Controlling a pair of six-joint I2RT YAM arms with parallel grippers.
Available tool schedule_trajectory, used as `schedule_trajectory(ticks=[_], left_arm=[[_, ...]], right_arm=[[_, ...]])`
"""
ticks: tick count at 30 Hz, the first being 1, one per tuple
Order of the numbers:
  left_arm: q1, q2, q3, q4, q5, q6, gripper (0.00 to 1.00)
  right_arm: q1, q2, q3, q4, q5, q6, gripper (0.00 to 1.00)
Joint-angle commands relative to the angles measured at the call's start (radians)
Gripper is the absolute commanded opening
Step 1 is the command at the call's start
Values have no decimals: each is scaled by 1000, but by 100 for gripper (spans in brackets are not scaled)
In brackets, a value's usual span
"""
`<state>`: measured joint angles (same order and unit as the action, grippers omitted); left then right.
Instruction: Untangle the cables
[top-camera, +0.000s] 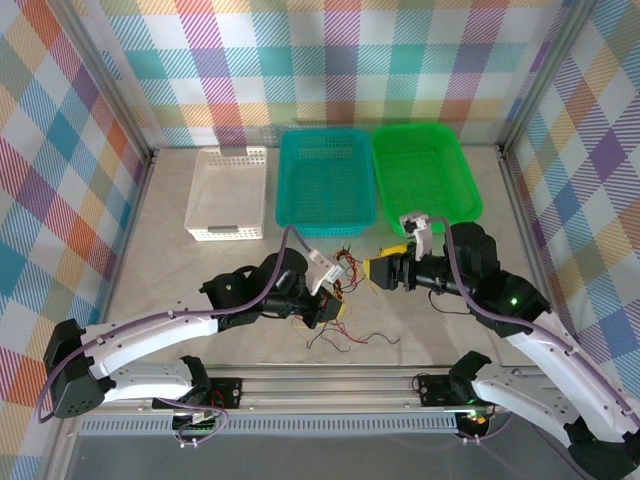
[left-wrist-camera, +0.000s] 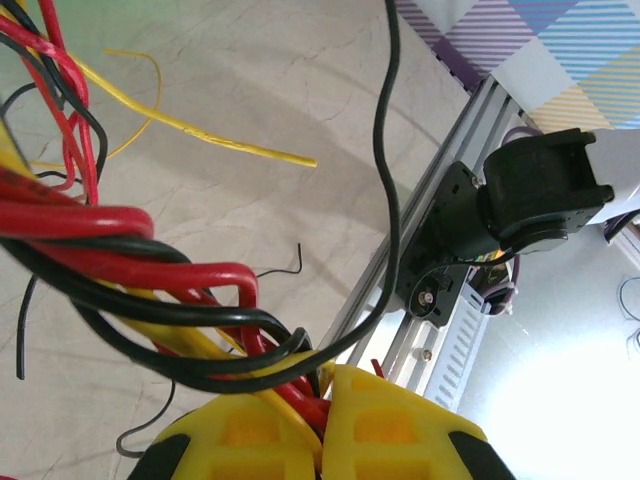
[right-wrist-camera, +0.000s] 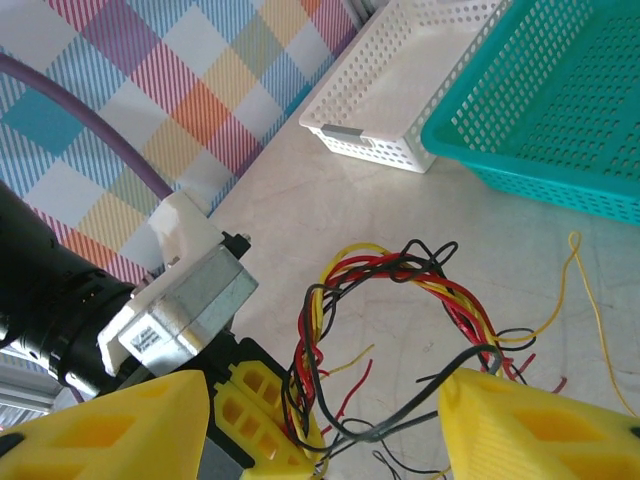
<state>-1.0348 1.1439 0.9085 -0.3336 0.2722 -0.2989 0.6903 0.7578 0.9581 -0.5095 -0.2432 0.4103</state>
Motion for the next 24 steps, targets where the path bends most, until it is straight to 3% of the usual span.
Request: schedule_trajectory(ticks=[1,10,15,24], left_arm=[[17,-10,40,-16,24,14,0],[55,-60,-29,169,162,-48,0],[65,-60,-25,189,223,-53,0],[64,-33,-17,171,278,-44,0]], right_arm=[[8,-46,-22,72,-22,2,64],[19,6,-92,216,-167,40,58],[72,65,-112,236,-125,25,51],[100,130,-124,297,-78,30,51]])
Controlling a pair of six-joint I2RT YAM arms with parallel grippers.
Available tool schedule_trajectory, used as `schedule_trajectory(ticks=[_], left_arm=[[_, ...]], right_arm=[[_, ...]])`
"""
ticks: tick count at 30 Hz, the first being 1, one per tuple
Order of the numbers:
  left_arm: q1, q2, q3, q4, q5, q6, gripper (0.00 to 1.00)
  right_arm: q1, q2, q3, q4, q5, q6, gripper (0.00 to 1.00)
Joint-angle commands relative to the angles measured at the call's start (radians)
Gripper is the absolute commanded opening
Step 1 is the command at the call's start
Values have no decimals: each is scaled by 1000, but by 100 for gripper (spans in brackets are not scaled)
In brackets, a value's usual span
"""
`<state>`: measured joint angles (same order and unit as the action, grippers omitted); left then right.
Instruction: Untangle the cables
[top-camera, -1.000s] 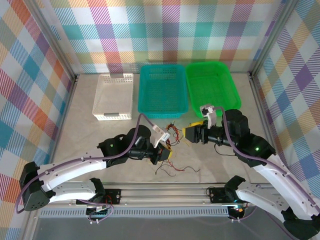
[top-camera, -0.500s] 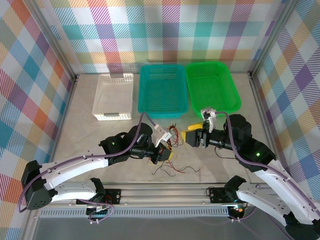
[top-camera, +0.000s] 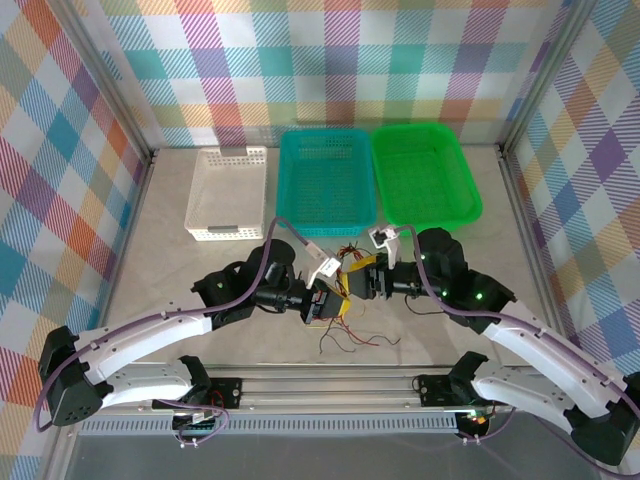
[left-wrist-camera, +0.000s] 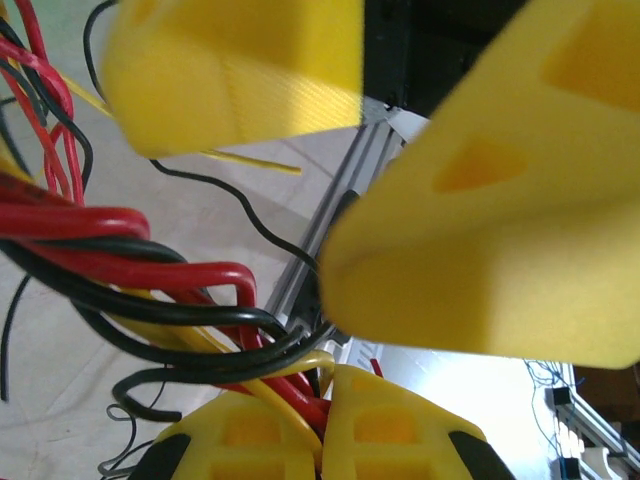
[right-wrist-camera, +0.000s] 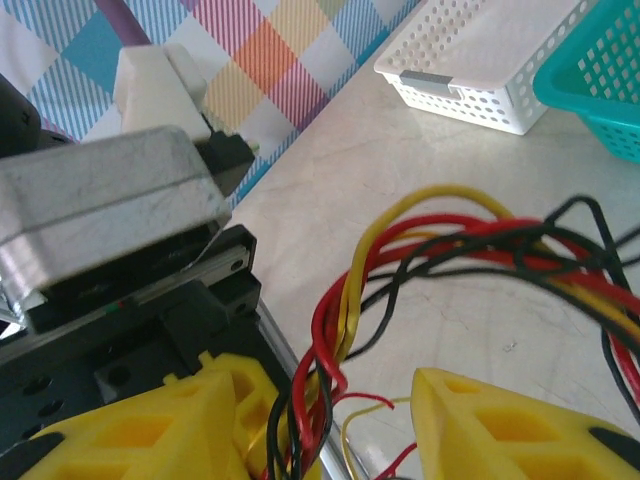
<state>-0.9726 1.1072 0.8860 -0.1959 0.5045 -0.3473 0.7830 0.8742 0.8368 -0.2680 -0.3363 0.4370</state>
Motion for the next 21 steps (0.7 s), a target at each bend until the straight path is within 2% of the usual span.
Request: schedule_trajectory(ticks=[1,7,16,19,21], left_arm=[[2,4,7,30,45,5,0],[2,14,20,14,47,14,0],[2,9,48,-35,-1,40,0],[2,6,53,-38,-7,42,0],[2,7,55,-44,-13,46,0]], right_arm=[[7,19,-3,60,16,5,51],[9,44,-7,75,3,8,50],[12,38,-31,88,-20,11,24],[12,39,-40,93,-37,16,27],[12,37,-43,92,-50,16,37]])
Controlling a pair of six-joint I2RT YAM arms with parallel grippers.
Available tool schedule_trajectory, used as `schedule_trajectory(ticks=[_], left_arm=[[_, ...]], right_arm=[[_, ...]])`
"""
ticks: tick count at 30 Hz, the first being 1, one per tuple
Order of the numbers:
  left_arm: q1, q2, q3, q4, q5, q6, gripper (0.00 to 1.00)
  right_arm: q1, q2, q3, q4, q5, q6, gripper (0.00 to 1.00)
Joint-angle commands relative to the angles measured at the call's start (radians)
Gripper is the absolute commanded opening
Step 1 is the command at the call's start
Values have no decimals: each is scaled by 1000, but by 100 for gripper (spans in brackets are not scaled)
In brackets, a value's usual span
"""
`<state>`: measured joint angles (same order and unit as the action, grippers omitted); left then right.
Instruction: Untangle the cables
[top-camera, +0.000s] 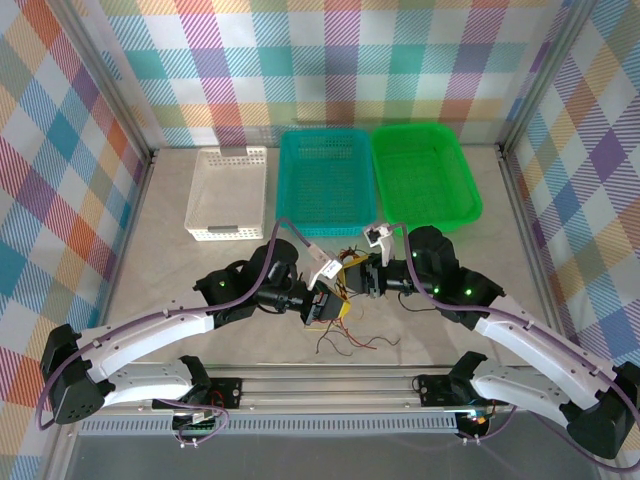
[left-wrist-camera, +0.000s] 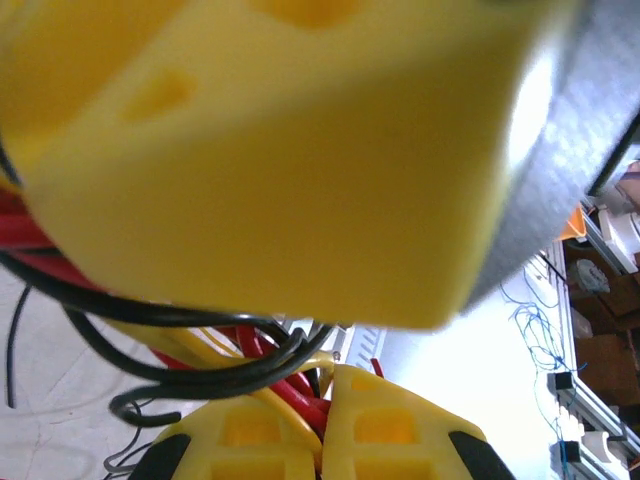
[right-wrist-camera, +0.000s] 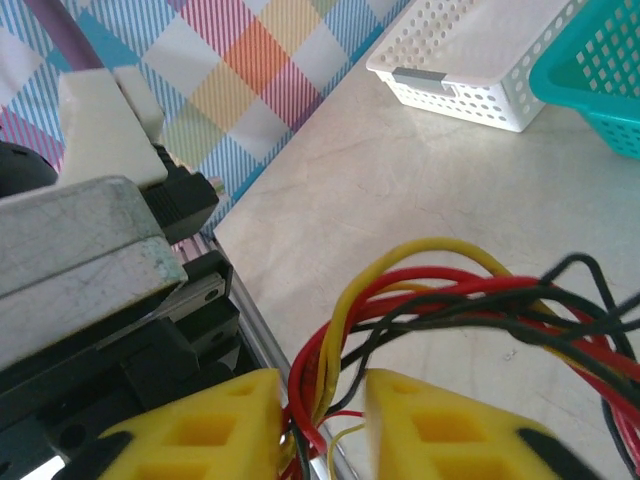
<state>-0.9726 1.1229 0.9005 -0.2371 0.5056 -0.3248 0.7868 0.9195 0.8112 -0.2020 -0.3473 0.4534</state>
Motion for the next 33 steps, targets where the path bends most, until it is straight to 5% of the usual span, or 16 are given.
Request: schedule_trajectory(ticks=[1,6,11,19,22,23,33], left_arm=[[3,-9,42,-9,-17,27,0],[10,-23,47,-25,-35,33,0],[12,-22,52,-19,-25,31,0],[12,-25,44,1,-8,17,0],[12,-40,44,-9,-18,19,0],[12,-45,43,-15,-22,22,0],[14,-125,4,-32,-49,23,0]], right_arm=[[8,-13,-21,27,-42,-1,38],[8,-45,-44,34,-52,6,43],[8,-46,-62,52,-55,19,27],[9,-39,-78,106,-80,38,29],[9,-55,-78,83,-25,31,2],[9,-63,-80,74,-10,28,0],[9,-156,-97,4,152,20,0]])
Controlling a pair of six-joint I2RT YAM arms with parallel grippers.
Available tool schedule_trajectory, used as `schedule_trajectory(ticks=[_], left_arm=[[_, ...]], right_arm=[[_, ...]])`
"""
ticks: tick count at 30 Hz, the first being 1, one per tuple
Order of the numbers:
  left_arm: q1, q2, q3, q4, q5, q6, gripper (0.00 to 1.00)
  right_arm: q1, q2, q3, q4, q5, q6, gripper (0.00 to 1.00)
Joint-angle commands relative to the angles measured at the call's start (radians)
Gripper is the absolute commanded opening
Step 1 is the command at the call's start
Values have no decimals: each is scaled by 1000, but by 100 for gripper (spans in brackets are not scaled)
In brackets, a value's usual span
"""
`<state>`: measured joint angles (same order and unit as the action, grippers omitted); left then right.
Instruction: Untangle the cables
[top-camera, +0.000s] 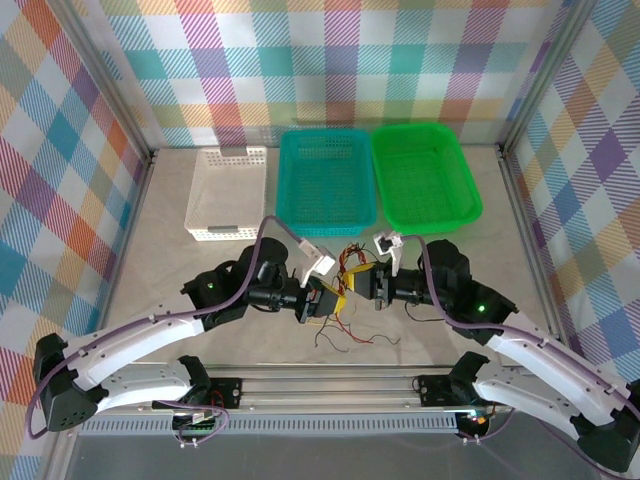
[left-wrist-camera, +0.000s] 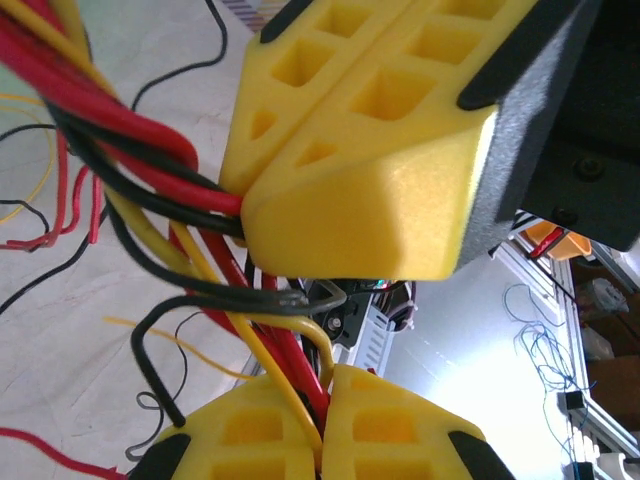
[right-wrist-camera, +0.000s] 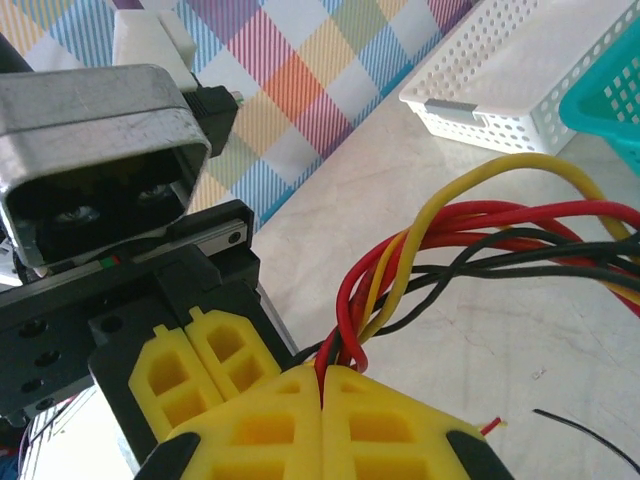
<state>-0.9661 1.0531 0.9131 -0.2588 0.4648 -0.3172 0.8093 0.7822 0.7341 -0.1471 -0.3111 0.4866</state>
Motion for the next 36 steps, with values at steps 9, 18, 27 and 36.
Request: schedule_trajectory(ticks=[9,18,27,36], left_arm=[[10,-131,-28,-85,-17,19,4],[10,-154,-47,-64,1,-4,0],[10,-95,-53,29,9,-45,0],[10,-44,-24,30,28,-42,0]], right_arm=[[-20,-73,32,-201,280,-58,0],[-26,-38,20,-101,68,-44,0],[-25,12,-26,97,-103,16,64],[-5,148,12,151,-119,41,60]])
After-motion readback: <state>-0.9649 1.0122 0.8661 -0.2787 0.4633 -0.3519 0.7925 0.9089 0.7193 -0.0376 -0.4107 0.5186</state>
